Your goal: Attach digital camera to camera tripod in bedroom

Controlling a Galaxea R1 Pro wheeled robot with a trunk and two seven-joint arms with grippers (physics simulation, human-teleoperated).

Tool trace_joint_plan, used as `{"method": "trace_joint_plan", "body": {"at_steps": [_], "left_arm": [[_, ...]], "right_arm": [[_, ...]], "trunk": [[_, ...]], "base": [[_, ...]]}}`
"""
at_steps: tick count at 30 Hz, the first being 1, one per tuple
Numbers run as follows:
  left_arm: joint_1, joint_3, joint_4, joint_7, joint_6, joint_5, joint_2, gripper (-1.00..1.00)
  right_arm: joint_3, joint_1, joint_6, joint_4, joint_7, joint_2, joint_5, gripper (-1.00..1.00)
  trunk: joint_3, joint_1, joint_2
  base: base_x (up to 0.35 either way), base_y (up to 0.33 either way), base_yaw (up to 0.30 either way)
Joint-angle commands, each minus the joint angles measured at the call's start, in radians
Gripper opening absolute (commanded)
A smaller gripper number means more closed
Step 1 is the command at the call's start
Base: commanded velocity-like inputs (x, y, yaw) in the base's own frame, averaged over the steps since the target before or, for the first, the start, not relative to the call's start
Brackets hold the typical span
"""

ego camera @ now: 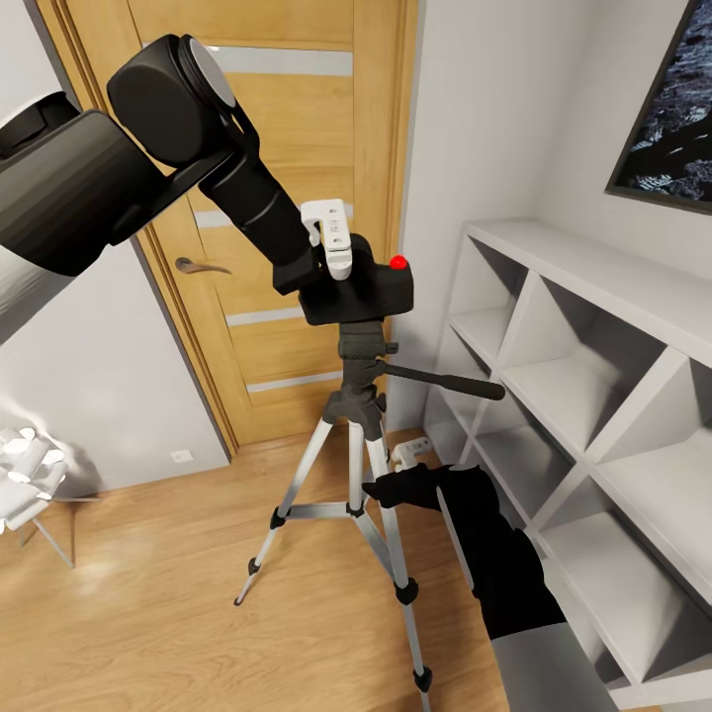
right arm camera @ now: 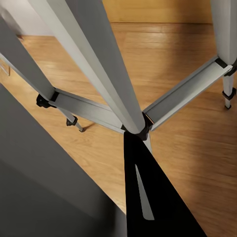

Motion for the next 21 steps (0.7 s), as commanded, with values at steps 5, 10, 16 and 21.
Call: {"method": "trace_joint_plan", "body": {"at_steps": [5,10,16,21], "left_arm": [[-0.002,0.000,-0.003,-0.009,0.008,-0.004,0.001,1.00],[-0.002,0.001,-0.002,-0.009,0.008,-0.001,0.000,1.00],[-0.002,0.001,-0.002,-0.009,0.008,0.000,-0.001,1.00],[-0.002,-0.001,-0.002,-0.009,0.008,0.000,-0.001,1.00]], "right_arm": [[-0.002,-0.001,-0.014,0.071,0.008,0.001,0.091,-1.00],[-0.002,-0.001,-0.014,0.071,0.008,0.001,0.091,-1.00],[-0.002,-0.001,-0.014,0.071,0.008,0.001,0.091,-1.00],[-0.002,-0.001,-0.014,0.071,0.008,0.001,0.091,-1.00]], "trunk": [[-0.002,0.001,-0.001],[-0.002,0.001,-0.001],[-0.002,0.001,-0.001],[-0.002,0.001,-0.001]], "base": [[0.000,0.000,0.000],[0.000,0.000,0.000],[0.000,0.000,0.000],[0.000,0.000,0.000]]}}
